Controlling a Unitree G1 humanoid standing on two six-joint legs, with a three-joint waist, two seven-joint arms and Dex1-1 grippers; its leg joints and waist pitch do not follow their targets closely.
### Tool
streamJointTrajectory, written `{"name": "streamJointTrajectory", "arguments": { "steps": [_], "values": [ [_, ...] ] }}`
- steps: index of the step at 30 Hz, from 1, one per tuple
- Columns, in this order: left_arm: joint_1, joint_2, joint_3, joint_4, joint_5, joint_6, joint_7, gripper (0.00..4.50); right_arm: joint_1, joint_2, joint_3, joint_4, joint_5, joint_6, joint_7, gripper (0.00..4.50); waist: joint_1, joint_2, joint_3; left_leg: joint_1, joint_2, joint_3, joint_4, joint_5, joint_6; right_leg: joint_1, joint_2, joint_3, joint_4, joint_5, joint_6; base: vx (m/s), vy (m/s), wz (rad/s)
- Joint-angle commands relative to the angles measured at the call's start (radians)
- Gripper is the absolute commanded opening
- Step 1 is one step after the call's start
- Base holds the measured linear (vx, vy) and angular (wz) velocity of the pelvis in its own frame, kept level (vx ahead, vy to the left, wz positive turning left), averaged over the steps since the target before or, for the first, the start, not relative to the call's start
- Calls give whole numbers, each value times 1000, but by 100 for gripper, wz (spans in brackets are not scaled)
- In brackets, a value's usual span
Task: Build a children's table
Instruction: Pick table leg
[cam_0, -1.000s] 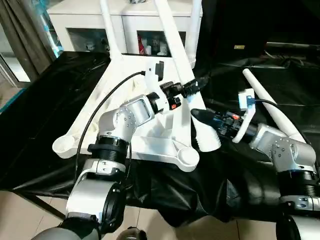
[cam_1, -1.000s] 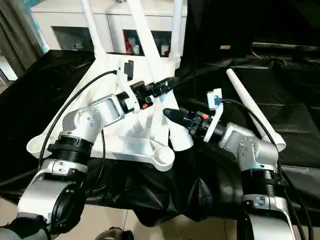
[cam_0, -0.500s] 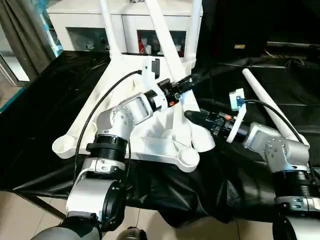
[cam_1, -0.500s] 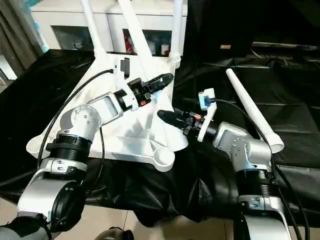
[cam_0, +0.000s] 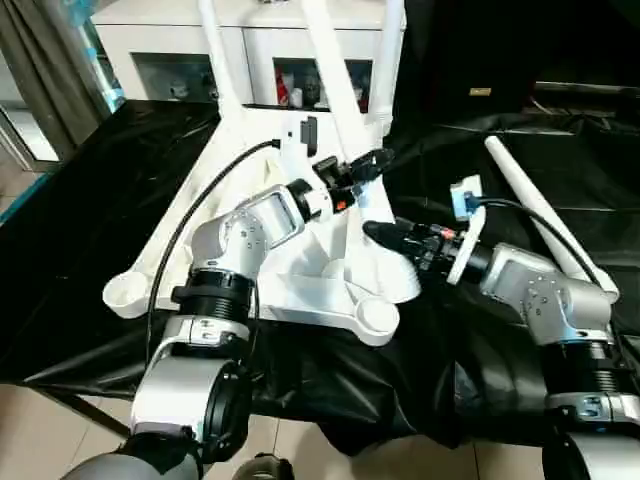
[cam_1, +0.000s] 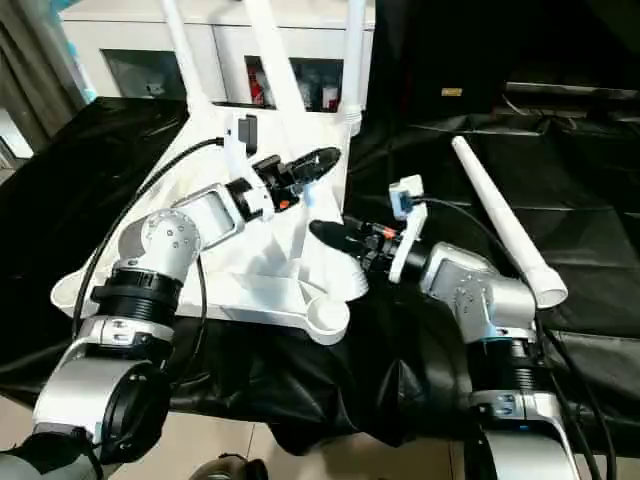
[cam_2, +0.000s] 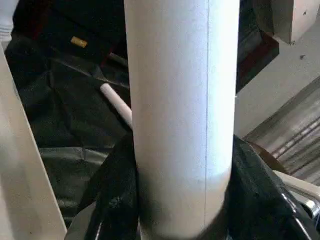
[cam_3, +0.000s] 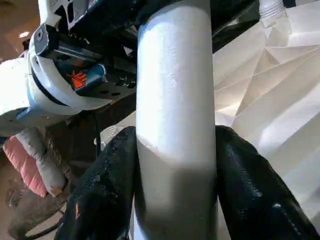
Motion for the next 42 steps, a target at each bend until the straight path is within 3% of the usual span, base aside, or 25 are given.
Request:
{"name": "streamJointTrajectory", "arguments": {
  "steps": [1, 3, 5, 6, 8, 10, 16, 22, 31, 34, 35, 39, 42],
  "values": [
    [-7, -10, -32, -29, -5, 8, -33, 186, -24, 6, 18, -10, -32, -9, -48, 186, -1, -29, -82, 43, 53, -39, -65, -155, 36, 36, -59, 27, -76, -151, -208, 0, 0, 0],
    [-9, 5, -48, -30, -1, 6, -80, 186, -29, 3, 20, -11, -23, 8, -43, 242, -2, -32, -80, 44, 52, -38, -66, -162, 36, 35, -59, 28, -79, -171, -201, 0, 0, 0],
    [-10, 12, -55, -32, -2, 7, -100, 186, -31, 1, 18, -9, -14, 19, -38, 256, -1, -28, -80, 45, 53, -39, -67, -162, 32, 34, -59, 28, -79, -175, -198, 0, 0, 0],
    [-15, 48, -90, -45, -9, 23, -207, 186, -40, -27, 22, -5, -5, 44, -14, 262, 0, -31, -80, 46, 53, -39, -68, -157, 32, 33, -58, 27, -79, -179, -199, 0, 0, 0],
    [-24, 90, -129, -58, -16, 40, -322, 185, -38, -72, 42, -10, -10, 64, 29, 284, 3, -27, -82, 46, 54, -37, -68, -137, 32, 34, -55, 26, -72, -147, -207, 0, 0, 0],
    [-31, 110, -144, -60, -23, 48, -384, 184, -34, -99, 63, -20, -19, 70, 59, 307, 3, -30, -82, 45, 54, -36, -66, -129, 35, 35, -57, 27, -70, -121, -213, 0, 0, 0],
    [-60, 160, -173, -61, -46, 75, -531, 184, -7, -191, 141, -104, 10, 148, 198, 314, 7, -30, -84, 45, 55, -34, -61, -111, 51, 39, -59, 27, -63, -87, -233, 0, 0, 0],
    [-82, 196, -227, -42, -22, 66, -653, 184, -9, -221, 186, -133, 32, 181, 243, 314, 5, -32, -81, 43, 54, -35, -61, -130, 46, 38, -60, 27, -66, -129, -241, 0, 0, 0],
    [-94, 197, -234, -15, -17, 62, -679, 184, -9, -230, 205, -138, 33, 201, 247, 233, 8, -34, -84, 44, 54, -35, -58, -124, 44, 39, -60, 28, -63, -110, -248, 0, 0, 0],
    [-94, 180, -222, 1, 6, 15, -633, 184, -6, -212, 198, -131, 26, 186, 205, 205, 8, -36, -83, 43, 54, -35, -57, -126, 44, 39, -62, 28, -65, -128, -244, 0, 0, 0],
    [-98, 172, -212, 12, 16, -2, -600, 240, -8, -203, 192, -123, 20, 178, 187, 199, 7, -37, -83, 43, 54, -35, -58, -134, 39, 38, -62, 29, -66, -137, -241, 0, 0, 0],
    [-95, 122, -154, 11, 27, -22, -415, 259, -29, -122, 148, -50, -29, 95, 48, 194, 1, -36, -84, 45, 55, -38, -59, -155, 13, 35, -65, 29, -66, -151, -240, 0, 0, 0],
    [-84, 97, -149, 1, 53, -17, -312, 290, -32, -102, 137, -32, -38, 54, 25, 192, 0, -37, -84, 44, 54, -39, -60, -158, 16, 38, -62, 29, -67, -141, -232, 0, 0, 0]
  ]
}}
